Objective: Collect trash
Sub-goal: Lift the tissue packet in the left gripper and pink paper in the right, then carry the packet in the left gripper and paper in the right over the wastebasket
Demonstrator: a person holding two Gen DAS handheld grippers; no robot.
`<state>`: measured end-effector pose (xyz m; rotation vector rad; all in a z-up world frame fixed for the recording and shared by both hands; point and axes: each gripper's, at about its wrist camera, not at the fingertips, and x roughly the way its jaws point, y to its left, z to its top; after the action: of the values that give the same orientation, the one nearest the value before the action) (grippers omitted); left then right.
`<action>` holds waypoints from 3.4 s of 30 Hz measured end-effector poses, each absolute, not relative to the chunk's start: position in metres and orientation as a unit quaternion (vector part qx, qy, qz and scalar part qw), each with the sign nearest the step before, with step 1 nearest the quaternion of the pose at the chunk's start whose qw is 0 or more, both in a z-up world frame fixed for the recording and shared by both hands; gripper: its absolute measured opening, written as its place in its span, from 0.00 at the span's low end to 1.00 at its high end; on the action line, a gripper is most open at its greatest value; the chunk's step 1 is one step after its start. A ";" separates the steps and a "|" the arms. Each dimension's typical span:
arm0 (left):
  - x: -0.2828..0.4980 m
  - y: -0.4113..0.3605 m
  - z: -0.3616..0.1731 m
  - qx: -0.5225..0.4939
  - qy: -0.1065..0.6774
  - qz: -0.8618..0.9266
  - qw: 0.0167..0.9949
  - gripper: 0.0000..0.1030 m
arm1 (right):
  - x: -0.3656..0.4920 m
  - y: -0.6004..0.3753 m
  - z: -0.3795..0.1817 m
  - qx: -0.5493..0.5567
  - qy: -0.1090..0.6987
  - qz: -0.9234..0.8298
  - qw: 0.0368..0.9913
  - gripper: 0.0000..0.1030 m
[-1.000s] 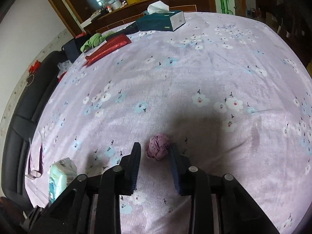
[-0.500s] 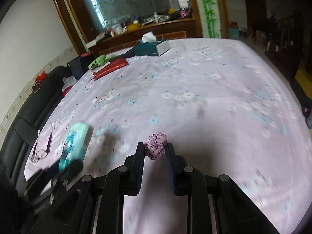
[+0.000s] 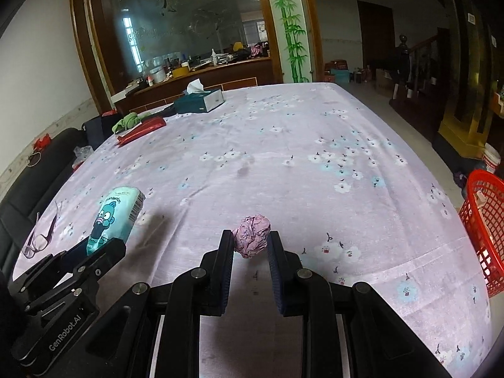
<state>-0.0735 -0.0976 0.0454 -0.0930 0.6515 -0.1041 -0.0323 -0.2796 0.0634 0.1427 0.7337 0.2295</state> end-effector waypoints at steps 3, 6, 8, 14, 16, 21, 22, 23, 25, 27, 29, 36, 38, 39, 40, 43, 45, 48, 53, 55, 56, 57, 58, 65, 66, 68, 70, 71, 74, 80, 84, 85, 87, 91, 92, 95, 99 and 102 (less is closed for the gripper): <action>-0.072 -0.097 0.045 -0.044 0.321 -0.046 0.945 0.34 | -0.034 -0.280 0.062 0.065 0.352 0.110 0.927 0.23; -0.071 -0.099 0.042 -0.042 0.327 -0.045 0.943 0.34 | -0.034 -0.281 0.058 0.068 0.352 0.110 0.927 0.23; -0.071 -0.101 0.040 -0.039 0.331 -0.045 0.942 0.34 | -0.035 -0.282 0.056 0.068 0.352 0.107 0.928 0.23; -0.072 -0.104 0.040 -0.034 0.330 -0.043 0.942 0.35 | -0.036 -0.283 0.054 0.069 0.354 0.106 0.927 0.23; -0.073 -0.103 0.040 -0.033 0.328 -0.041 0.943 0.35 | -0.034 -0.283 0.053 0.066 0.356 0.105 0.926 0.23; -0.074 -0.106 0.041 -0.026 0.328 -0.040 0.943 0.35 | -0.034 -0.281 0.052 0.060 0.356 0.101 0.927 0.23; -0.074 -0.106 0.040 -0.026 0.328 -0.040 0.944 0.35 | -0.035 -0.281 0.052 0.058 0.355 0.099 0.928 0.23; -0.074 -0.107 0.041 -0.025 0.328 -0.040 0.944 0.35 | -0.035 -0.280 0.053 0.056 0.354 0.098 0.928 0.23; -0.074 -0.107 0.041 -0.023 0.327 -0.039 0.944 0.35 | -0.036 -0.277 0.053 0.047 0.352 0.095 0.930 0.23; -0.075 -0.107 0.041 -0.022 0.327 -0.039 0.944 0.35 | -0.038 -0.275 0.054 0.038 0.348 0.091 0.932 0.23; -0.074 -0.107 0.041 -0.021 0.328 -0.040 0.944 0.35 | -0.040 -0.273 0.056 0.031 0.344 0.088 0.934 0.23; -0.074 -0.110 0.043 -0.018 0.324 -0.043 0.945 0.35 | -0.044 -0.275 0.061 0.020 0.342 0.080 0.936 0.23; -0.074 -0.111 0.044 -0.018 0.323 -0.043 0.945 0.35 | -0.046 -0.275 0.063 0.015 0.339 0.076 0.938 0.23; -0.074 -0.111 0.044 -0.018 0.323 -0.044 0.945 0.35 | -0.047 -0.275 0.063 0.013 0.337 0.074 0.938 0.23; -0.074 -0.111 0.045 -0.018 0.322 -0.044 0.946 0.35 | -0.048 -0.275 0.065 0.010 0.335 0.071 0.940 0.23; -0.075 -0.112 0.045 -0.017 0.320 -0.045 0.946 0.35 | -0.052 -0.277 0.067 0.002 0.330 0.064 0.942 0.23; -0.075 -0.113 0.046 -0.016 0.320 -0.047 0.946 0.35 | -0.053 -0.278 0.068 -0.002 0.330 0.061 0.942 0.23; -0.076 -0.115 0.046 -0.015 0.320 -0.048 0.946 0.35 | -0.055 -0.280 0.069 -0.005 0.330 0.058 0.942 0.23; -0.077 -0.120 0.048 -0.011 0.319 -0.052 0.946 0.35 | -0.059 -0.285 0.071 -0.009 0.328 0.051 0.943 0.23; -0.077 -0.123 0.048 -0.010 0.319 -0.053 0.946 0.35 | -0.060 -0.289 0.071 -0.008 0.327 0.049 0.944 0.23; -0.077 -0.124 0.049 -0.009 0.319 -0.055 0.946 0.35 | -0.061 -0.291 0.072 -0.007 0.327 0.048 0.944 0.23; -0.077 -0.124 0.049 -0.009 0.319 -0.056 0.946 0.35 | -0.061 -0.292 0.073 -0.006 0.326 0.047 0.944 0.23; -0.077 -0.126 0.049 -0.007 0.319 -0.057 0.946 0.35 | -0.062 -0.295 0.073 -0.004 0.326 0.045 0.944 0.23; -0.076 -0.145 0.055 0.003 0.318 -0.077 0.945 0.35 | -0.065 -0.316 0.077 0.010 0.322 0.028 0.946 0.23; -0.076 -0.147 0.056 0.004 0.318 -0.079 0.945 0.35 | -0.066 -0.320 0.078 0.013 0.321 0.025 0.947 0.23; -0.075 -0.155 0.058 0.007 0.318 -0.086 0.944 0.35 | -0.068 -0.328 0.079 0.019 0.319 0.018 0.947 0.23; -0.074 -0.162 0.059 0.010 0.318 -0.091 0.944 0.35 | -0.070 -0.339 0.081 0.026 0.317 0.012 0.948 0.23; -0.073 -0.167 0.061 0.013 0.317 -0.096 0.943 0.35 | -0.071 -0.343 0.081 0.029 0.317 0.009 0.948 0.23; -0.071 -0.183 0.065 0.022 0.315 -0.110 0.942 0.35 | -0.075 -0.362 0.084 0.047 0.314 0.001 0.948 0.23; -0.071 -0.225 0.082 0.043 0.308 -0.158 0.937 0.35 | -0.087 -0.425 0.097 0.097 0.295 -0.044 0.950 0.23; -0.073 -0.259 0.099 0.055 0.298 -0.201 0.932 0.35 | -0.101 -0.474 0.109 0.129 0.280 -0.079 0.948 0.23; -0.073 -0.267 0.103 0.059 0.296 -0.210 0.930 0.35 | -0.105 -0.489 0.111 0.138 0.278 -0.086 0.947 0.23; -0.072 -0.286 0.108 0.068 0.291 -0.229 0.926 0.36 | -0.110 -0.509 0.114 0.145 0.277 -0.095 0.945 0.23; -0.064 -0.329 0.116 0.070 0.305 -0.281 0.907 0.36 | -0.117 -0.546 0.116 0.171 0.277 -0.103 0.940 0.23; -0.060 -0.341 0.116 0.068 0.315 -0.296 0.899 0.36 | -0.118 -0.552 0.117 0.176 0.277 -0.104 0.939 0.23; -0.050 -0.369 0.115 0.063 0.333 -0.328 0.882 0.36 | -0.122 -0.574 0.118 0.194 0.276 -0.102 0.936 0.23; -0.043 -0.400 0.112 0.068 0.338 -0.343 0.874 0.36 | -0.124 -0.598 0.117 0.213 0.276 -0.106 0.931 0.23; -0.032 -0.422 0.107 0.060 0.352 -0.356 0.863 0.36 | -0.120 -0.613 0.115 0.222 0.279 -0.107 0.928 0.23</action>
<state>-0.0322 -0.4219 0.1070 0.1253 0.7382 -0.7474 -0.1199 -0.6127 0.1149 0.4554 0.5707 -0.2196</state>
